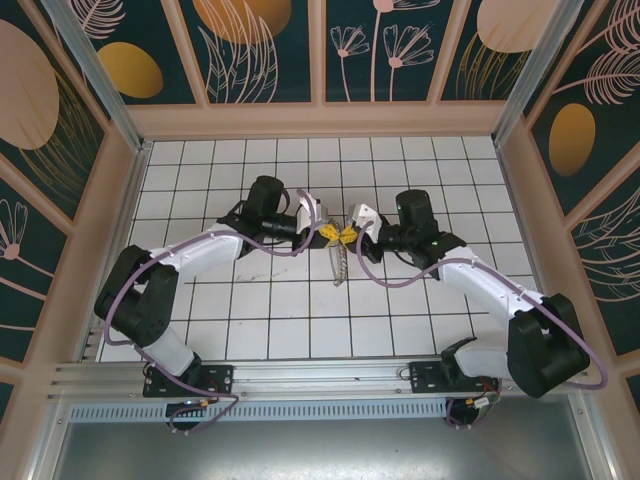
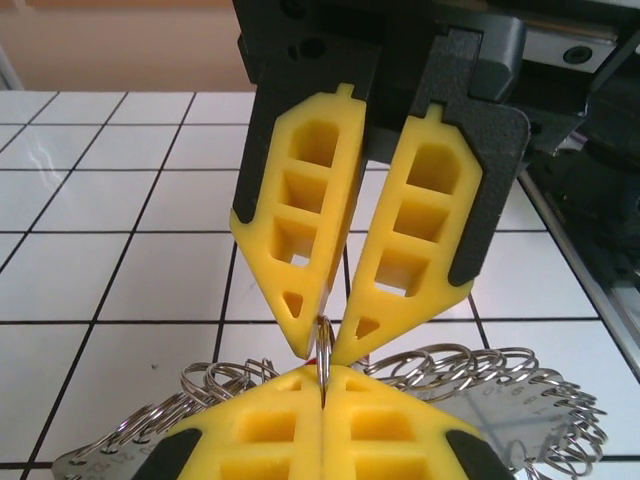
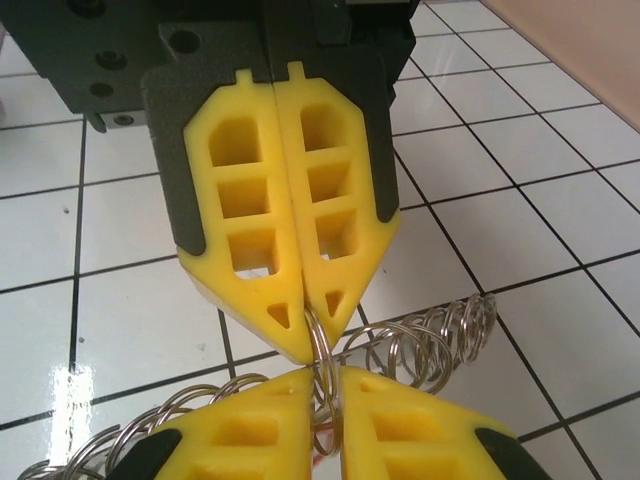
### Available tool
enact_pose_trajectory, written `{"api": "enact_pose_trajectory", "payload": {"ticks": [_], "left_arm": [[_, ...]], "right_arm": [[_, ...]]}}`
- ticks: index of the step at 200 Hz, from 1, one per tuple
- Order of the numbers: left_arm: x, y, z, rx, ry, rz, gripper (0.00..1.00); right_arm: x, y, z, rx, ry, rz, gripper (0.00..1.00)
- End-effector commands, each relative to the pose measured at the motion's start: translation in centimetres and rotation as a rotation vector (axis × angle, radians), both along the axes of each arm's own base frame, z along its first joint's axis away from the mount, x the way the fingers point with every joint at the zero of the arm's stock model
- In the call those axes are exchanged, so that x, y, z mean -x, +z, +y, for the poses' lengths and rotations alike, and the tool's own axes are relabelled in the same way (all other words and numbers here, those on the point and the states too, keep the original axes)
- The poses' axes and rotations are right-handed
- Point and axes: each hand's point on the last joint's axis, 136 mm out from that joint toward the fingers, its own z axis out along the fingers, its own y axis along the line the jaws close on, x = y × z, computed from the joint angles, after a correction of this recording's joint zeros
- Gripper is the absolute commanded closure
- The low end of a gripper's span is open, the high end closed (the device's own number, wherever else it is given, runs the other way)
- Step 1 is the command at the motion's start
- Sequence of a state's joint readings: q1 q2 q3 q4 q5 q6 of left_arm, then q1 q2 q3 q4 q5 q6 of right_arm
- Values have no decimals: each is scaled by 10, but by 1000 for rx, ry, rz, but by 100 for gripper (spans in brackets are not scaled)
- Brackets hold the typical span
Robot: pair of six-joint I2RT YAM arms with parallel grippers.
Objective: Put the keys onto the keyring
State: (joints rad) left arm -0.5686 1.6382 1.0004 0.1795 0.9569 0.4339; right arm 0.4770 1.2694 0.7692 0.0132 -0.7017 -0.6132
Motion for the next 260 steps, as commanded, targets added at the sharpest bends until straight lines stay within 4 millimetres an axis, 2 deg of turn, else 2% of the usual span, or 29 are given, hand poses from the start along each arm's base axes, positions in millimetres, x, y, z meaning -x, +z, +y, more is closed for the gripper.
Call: {"api": "enact_pose_trajectory", "payload": {"ticks": [1, 33, 62, 82, 102, 119, 149, 166, 260], "left_arm": [[13, 47, -6, 155, -85, -70, 100], [18, 48, -6, 168, -112, -63, 100], [17, 48, -5, 166, -101, -64, 100], [12, 40, -4, 122, -69, -70, 100], [6, 26, -1, 34, -33, -70, 88], [3, 14, 3, -43, -13, -64, 82], [1, 4, 7, -124, -11, -49, 76], [0, 3, 8, -139, -5, -47, 73], [-7, 13, 1, -105, -6, -64, 72]], "right_arm": [[3, 19, 3, -76, 37, -43, 86], [2, 23, 1, -93, 41, -43, 87], [-1, 25, -2, -93, 17, -50, 100], [-3, 23, -3, -70, 4, -48, 100], [-6, 21, -4, -34, -13, -57, 100], [-8, 19, -4, 2, -29, -68, 100], [-10, 19, -2, 28, -35, -72, 100], [-11, 18, 0, 42, -35, -75, 100], [-9, 17, 9, 50, -11, -68, 100]]}}
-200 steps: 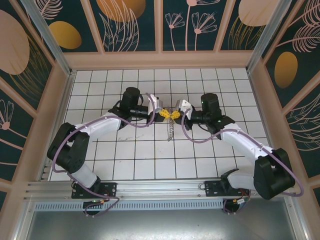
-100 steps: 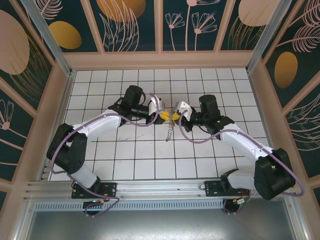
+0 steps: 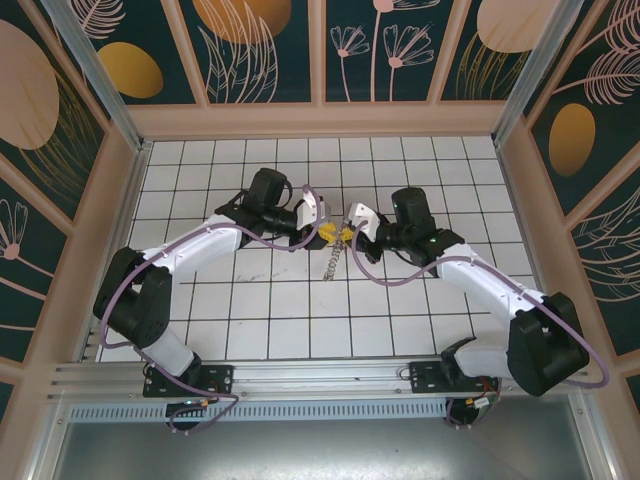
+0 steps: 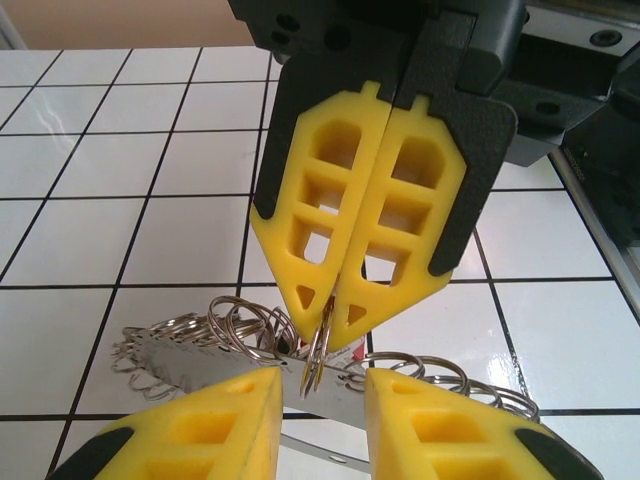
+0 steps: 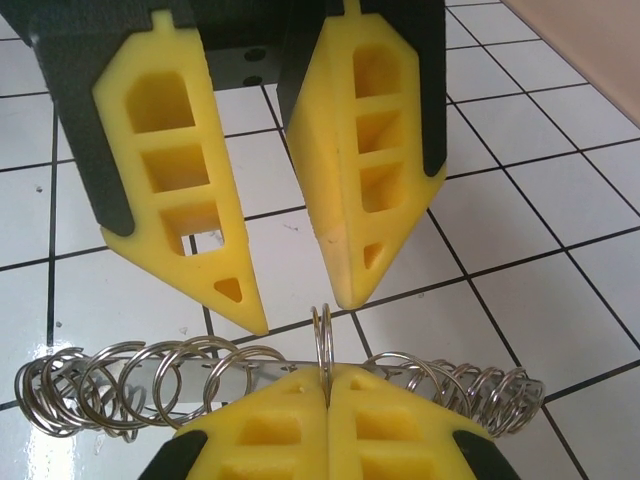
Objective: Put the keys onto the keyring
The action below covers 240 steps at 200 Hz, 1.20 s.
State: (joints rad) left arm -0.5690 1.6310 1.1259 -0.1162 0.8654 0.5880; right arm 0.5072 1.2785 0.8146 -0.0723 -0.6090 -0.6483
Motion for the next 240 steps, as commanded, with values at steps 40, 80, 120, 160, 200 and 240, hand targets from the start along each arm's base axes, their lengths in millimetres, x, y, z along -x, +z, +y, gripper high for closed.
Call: {"api": "enact_pose_trajectory", "payload": {"ticks": [40, 80, 120, 160, 200, 240], "left_arm": [[0, 8, -7, 15, -30, -15, 73], [0, 2, -7, -8, -28, -9, 76], [0, -1, -7, -19, -29, -6, 76], [0, 3, -8, -9, -36, -10, 95], [-1, 14, -8, 27, -20, -43, 100], [13, 45, -12, 211, -61, -64, 100]], "right_arm": [[-3, 25, 12, -46, 37, -58, 100], [-1, 29, 14, -64, 50, -64, 100], [0, 35, 15, -81, 55, -73, 100], [0, 35, 15, -81, 54, -69, 100], [-3, 24, 10, -43, 28, -58, 98], [1, 21, 5, -100, 36, -22, 87]]}}
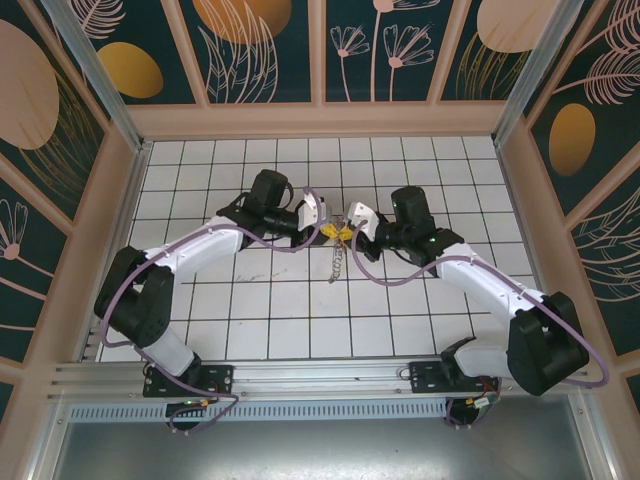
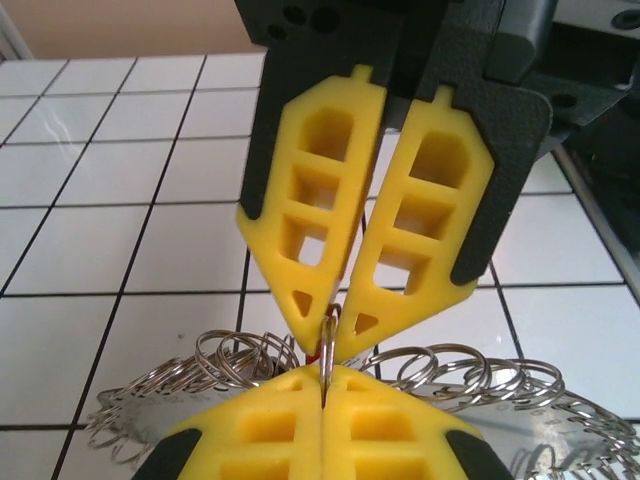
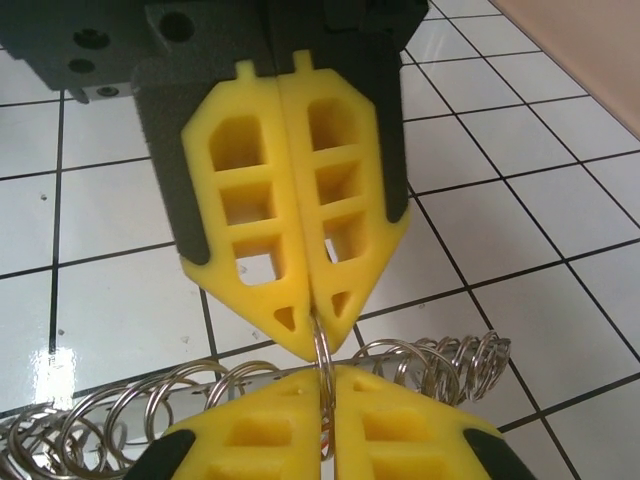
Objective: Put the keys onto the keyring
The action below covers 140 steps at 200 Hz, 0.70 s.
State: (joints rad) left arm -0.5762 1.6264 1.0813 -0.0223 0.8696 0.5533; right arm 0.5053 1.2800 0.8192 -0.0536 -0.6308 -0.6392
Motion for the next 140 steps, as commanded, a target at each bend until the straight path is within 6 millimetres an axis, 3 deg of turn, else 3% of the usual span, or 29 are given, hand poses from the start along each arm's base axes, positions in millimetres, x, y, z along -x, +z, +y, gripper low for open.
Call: {"api": "enact_pose_trajectory", "payload": {"ticks": [1, 44, 68, 72, 102, 125, 140], "left_arm": [[12, 47, -8, 182, -68, -53, 100], [23, 71, -11, 315, -125, -54, 100], [24, 74, -11, 324, -136, -55, 100], [27, 67, -9, 317, -137, -40, 100], [27, 64, -8, 313, -134, -30, 100], [24, 51, -8, 259, -110, -16, 100], [17, 42, -9, 184, -90, -14, 92]], "right_arm": [[1, 16, 2, -79, 25, -18, 87], [-1, 23, 1, -141, 43, -31, 86], [-2, 24, -2, -152, 40, -27, 88], [-2, 24, -2, -152, 38, -29, 88], [-2, 26, -4, -157, 33, -34, 100], [-5, 28, -5, -143, 15, -44, 100], [-6, 26, -5, -108, 7, -51, 100]]}}
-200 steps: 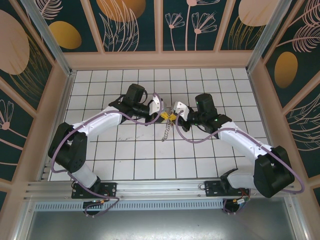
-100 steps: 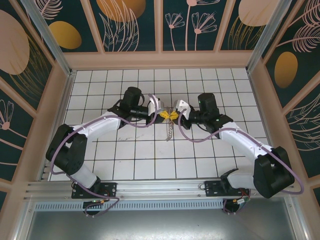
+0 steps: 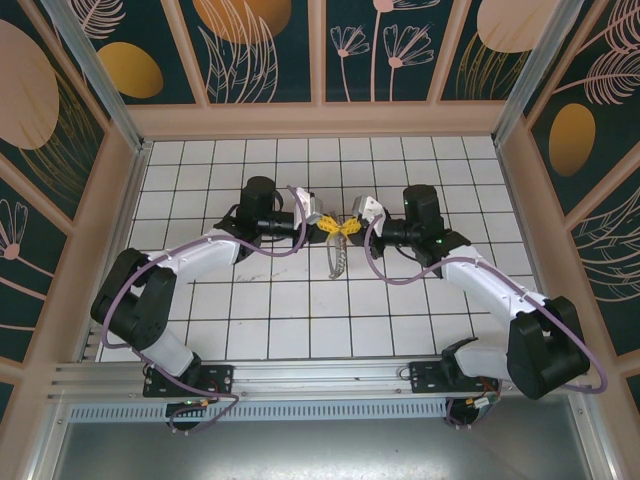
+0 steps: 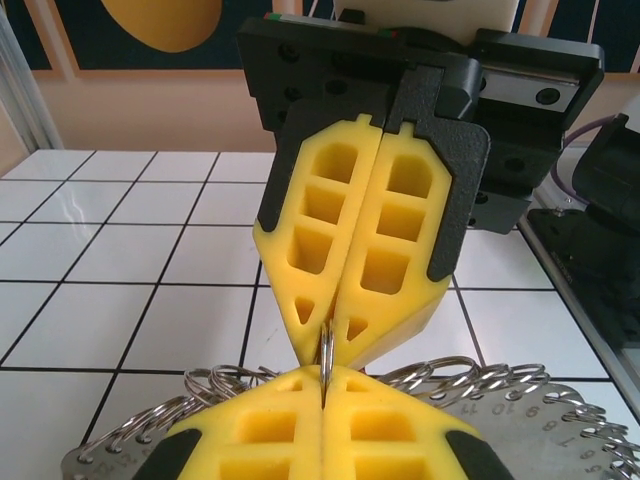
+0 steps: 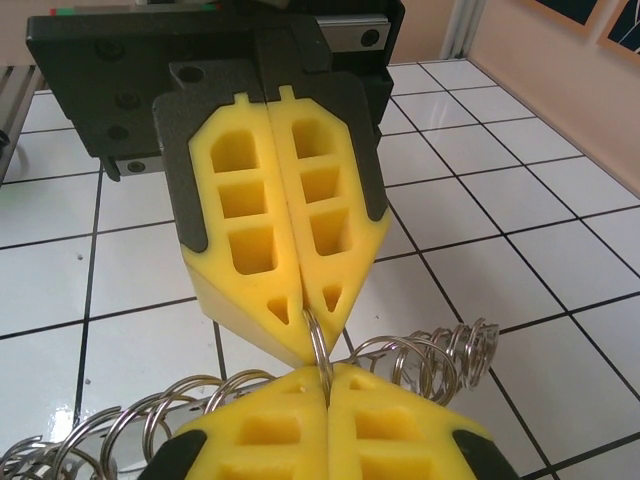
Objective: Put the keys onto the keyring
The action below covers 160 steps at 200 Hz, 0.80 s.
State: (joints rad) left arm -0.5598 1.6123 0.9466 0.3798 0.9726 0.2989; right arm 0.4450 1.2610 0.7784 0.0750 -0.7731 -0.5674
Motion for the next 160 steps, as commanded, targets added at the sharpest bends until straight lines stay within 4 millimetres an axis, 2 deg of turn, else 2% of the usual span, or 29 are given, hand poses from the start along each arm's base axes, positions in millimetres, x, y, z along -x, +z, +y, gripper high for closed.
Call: {"api": "enact_pose_trajectory", "payload": {"ticks": [1, 11, 35, 95, 160], "left_arm": [[14, 19, -6, -17, -86, -56, 91], [10, 10, -5, -77, -70, -49, 86], [5, -5, -1, -163, -45, -47, 83], [1, -8, 1, -207, -32, -50, 77], [-1, -9, -1, -217, -39, -52, 80]], "right_arm": [[-6, 6, -1, 28, -30, -53, 100], [-7, 5, 0, 48, -34, -53, 100], [-7, 7, 2, 69, -36, -66, 100], [-7, 6, 7, 96, -28, -78, 100], [-6, 6, 12, 101, -14, -76, 100]]}}
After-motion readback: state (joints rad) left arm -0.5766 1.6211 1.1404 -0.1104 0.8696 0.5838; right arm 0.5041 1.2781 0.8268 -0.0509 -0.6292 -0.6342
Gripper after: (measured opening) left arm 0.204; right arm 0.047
